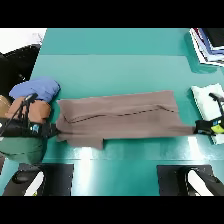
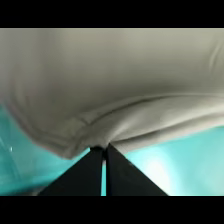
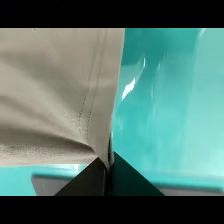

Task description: Fold the shirts.

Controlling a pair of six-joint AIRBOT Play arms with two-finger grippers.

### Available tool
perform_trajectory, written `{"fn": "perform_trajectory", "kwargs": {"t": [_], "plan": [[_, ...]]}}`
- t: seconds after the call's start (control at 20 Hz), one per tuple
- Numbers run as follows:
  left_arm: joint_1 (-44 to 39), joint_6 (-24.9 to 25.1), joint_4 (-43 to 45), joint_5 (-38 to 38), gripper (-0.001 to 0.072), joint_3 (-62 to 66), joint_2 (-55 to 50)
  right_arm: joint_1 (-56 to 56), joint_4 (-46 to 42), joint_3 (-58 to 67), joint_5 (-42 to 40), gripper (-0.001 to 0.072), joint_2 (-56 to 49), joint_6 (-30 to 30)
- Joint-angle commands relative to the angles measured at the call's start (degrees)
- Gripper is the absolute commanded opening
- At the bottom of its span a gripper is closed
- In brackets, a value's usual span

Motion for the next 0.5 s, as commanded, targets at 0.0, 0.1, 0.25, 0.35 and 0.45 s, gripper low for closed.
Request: {"fn": "perform_trajectory", "kwargs": {"t": [0.0, 0.1, 0.25, 0.35, 0.45], "plan": [[0.09, 4.92, 0.37, 7.41, 0.0023, 5.44, -9.18, 2.43, 2.38, 8.04, -4.13, 0.0014, -7.02, -0.37], [0.07, 6.6, 0.35, 11.02, 0.0024, 9.35, -17.81, 5.92, 2.36, 12.98, -7.39, 0.0014, -14.29, -0.39], [0.09, 8.11, 0.35, 16.41, 0.0025, 15.54, -29.4, 9.55, 3.02, 20.22, -11.72, 0.0016, -24.9, 0.35], [0.07, 8.07, 0.22, 20.44, 0.0025, 18.53, -34.99, 9.77, 7.61, 24.15, -13.66, 0.0016, -29.99, 0.39], [0.07, 8.04, -0.15, 22.34, 0.0025, 20.13, -38.27, 8.92, 12.41, 28.02, -14.67, 0.0017, -34.45, 0.26]]}}
